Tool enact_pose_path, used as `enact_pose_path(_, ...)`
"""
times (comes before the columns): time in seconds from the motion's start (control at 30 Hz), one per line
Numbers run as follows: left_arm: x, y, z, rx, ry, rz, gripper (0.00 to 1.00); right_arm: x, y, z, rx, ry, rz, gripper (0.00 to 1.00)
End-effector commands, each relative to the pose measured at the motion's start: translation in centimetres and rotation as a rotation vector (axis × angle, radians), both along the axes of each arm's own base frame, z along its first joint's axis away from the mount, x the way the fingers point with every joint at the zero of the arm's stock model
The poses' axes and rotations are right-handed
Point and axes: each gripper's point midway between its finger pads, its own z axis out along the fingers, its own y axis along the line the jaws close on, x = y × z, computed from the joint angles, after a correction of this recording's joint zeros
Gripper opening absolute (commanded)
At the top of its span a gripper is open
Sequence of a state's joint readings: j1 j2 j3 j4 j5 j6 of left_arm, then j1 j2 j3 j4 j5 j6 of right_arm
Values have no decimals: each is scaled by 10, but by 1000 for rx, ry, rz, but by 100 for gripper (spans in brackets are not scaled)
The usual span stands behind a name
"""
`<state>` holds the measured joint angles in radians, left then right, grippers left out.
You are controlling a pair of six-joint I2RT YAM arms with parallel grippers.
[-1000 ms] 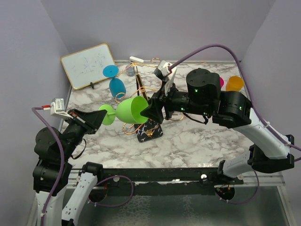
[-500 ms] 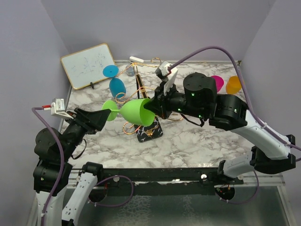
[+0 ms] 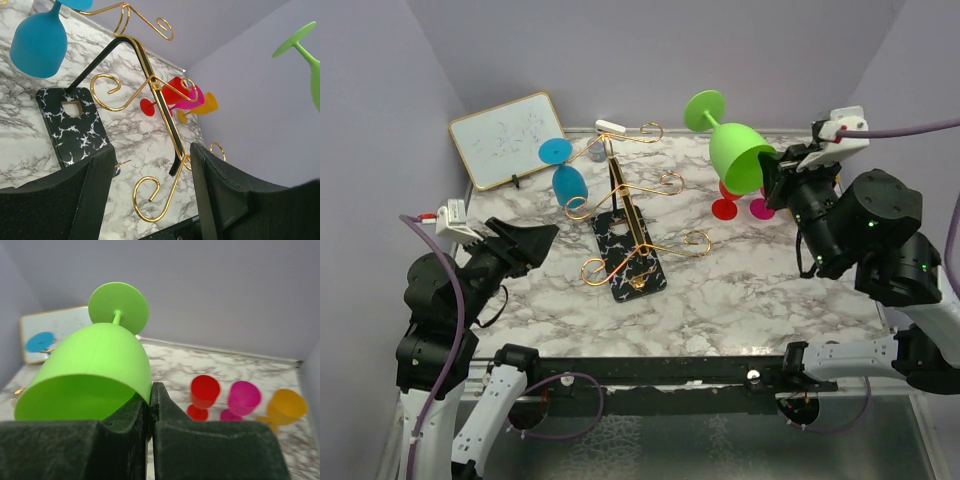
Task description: Take the wine glass off the wine glass rack
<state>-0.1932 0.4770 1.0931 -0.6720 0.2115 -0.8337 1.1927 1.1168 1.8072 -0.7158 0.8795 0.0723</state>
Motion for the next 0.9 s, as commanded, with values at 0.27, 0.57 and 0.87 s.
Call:
enact_pose_path(0.27,29,-9,1,39,7,-30,63,32,-43,34,-253,-166,-443,1)
enact_pose_path(0.57,29,-8,7,48,-4,-26,61,106,-5,15,-479,-107,-437,1)
enact_pose_path(0.87,22,0,12,84,2,0,61,162,-66,-76,-221,361,-313,1)
